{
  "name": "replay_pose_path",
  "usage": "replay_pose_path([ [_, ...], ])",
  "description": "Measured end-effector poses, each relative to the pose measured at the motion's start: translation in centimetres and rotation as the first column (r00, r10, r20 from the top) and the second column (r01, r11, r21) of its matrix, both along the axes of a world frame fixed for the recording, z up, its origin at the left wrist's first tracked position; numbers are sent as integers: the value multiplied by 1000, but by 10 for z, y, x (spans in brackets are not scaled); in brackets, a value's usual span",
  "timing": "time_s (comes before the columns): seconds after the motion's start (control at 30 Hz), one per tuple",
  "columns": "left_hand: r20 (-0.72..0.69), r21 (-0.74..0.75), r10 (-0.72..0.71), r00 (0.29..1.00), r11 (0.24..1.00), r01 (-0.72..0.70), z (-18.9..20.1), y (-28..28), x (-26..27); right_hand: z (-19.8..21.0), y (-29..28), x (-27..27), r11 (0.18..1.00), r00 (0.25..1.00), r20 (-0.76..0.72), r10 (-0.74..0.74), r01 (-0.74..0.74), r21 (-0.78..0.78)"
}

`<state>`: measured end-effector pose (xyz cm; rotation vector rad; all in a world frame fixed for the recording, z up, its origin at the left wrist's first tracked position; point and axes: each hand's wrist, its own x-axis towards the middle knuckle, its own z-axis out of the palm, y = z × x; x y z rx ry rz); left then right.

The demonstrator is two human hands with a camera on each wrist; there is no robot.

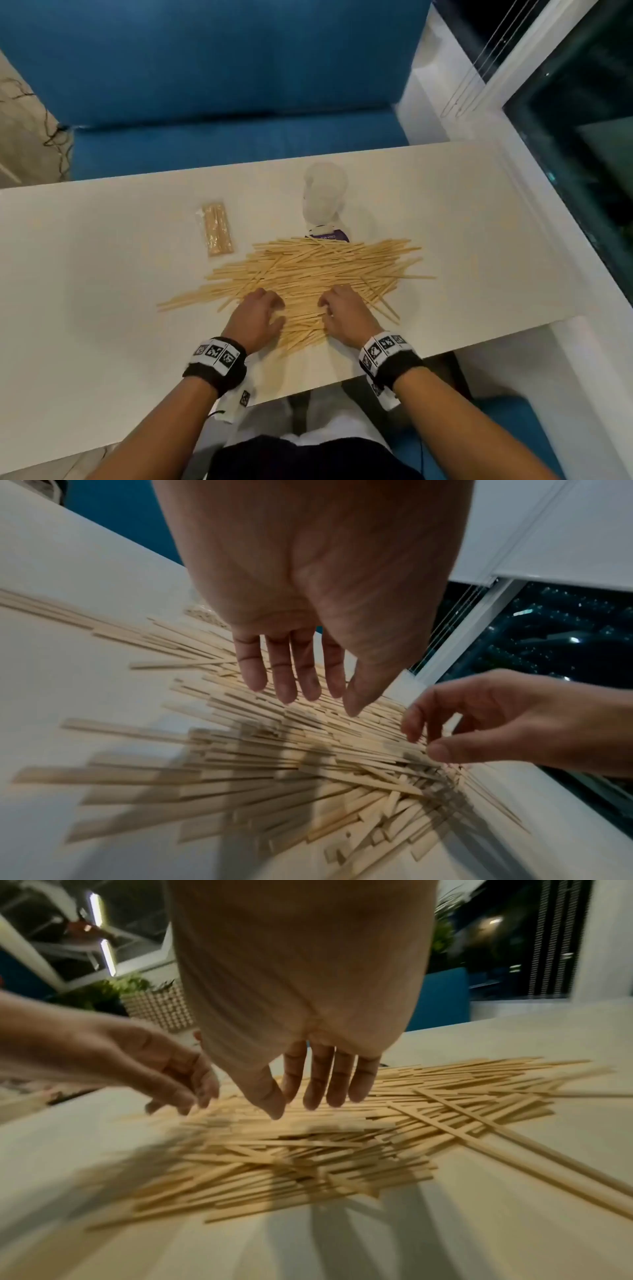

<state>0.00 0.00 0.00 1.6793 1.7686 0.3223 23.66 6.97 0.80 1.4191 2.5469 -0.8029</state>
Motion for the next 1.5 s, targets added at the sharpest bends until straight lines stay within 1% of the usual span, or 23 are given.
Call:
replay_pose_path([
  [0.03, -19, 18, -13, 1000, 1000, 13, -3, 5, 5, -4, 4, -2, 999, 999, 26, 47, -48, 25],
  [0.1, -81, 3, -22, 996, 1000, 22, -5, 14, 13, -5, 11, -7, 989, 989, 92, 118, -125, 74],
  [0.23, -174, -27, -37, 984, 999, 33, -12, 18, 27, -8, 15, -14, 969, 963, 163, 213, -230, 94],
  [0.3, -217, -21, -39, 975, 999, 35, -16, 17, 31, -11, 13, -16, 959, 957, 172, 235, -257, 120],
  [0.4, -210, 8, 3, 978, 1000, -1, -20, 15, 35, -16, 11, -20, 949, 955, 142, 262, -282, 144],
  [0.53, -201, 51, 46, 978, 998, -36, -25, 13, 36, -18, 11, -21, 951, 962, 112, 250, -265, 157],
  [0.73, -264, 85, 65, 962, 995, -44, -24, 12, 34, -18, 13, -26, 952, 956, 130, 263, -279, 125],
  [0.8, -253, 90, 78, 964, 994, -57, -24, 11, 33, -16, 17, -29, 955, 954, 128, 272, -284, 90],
  [0.9, -200, 102, 112, 973, 990, -93, -24, 9, 29, -11, 26, -33, 955, 951, 125, 281, -291, 65],
  [1.03, -65, 134, 177, 982, 977, -167, -20, 10, 20, -10, 34, -32, 956, 954, 121, 275, -285, 68],
  [1.13, 9, 183, 248, 969, 952, -246, -15, 13, 12, -3, 42, -30, 958, 960, 100, 263, -272, 95],
  [1.23, 90, 178, 341, 936, 919, -352, -6, 17, 6, 4, 53, -26, 973, 976, 65, 209, -215, 90],
  [1.3, 181, 144, 396, 900, 895, -422, 2, 23, 7, 8, 59, -24, 987, 987, 47, 153, -155, 49],
  [1.33, 246, 108, 424, 872, 882, -459, 7, 27, 9, 10, 60, -24, 993, 992, 38, 119, -120, 13],
  [1.4, 361, 9, 500, 787, 843, -539, 17, 40, 16, 13, 61, -25, 996, 997, 25, 67, -65, -67],
  [1.47, 415, -49, 567, 712, 795, -605, 25, 52, 23, 17, 62, -25, 991, 999, 12, 48, -46, -122],
  [1.5, 425, -55, 591, 686, 773, -632, 29, 58, 26, 19, 63, -25, 988, 999, 7, 49, -47, -146],
])
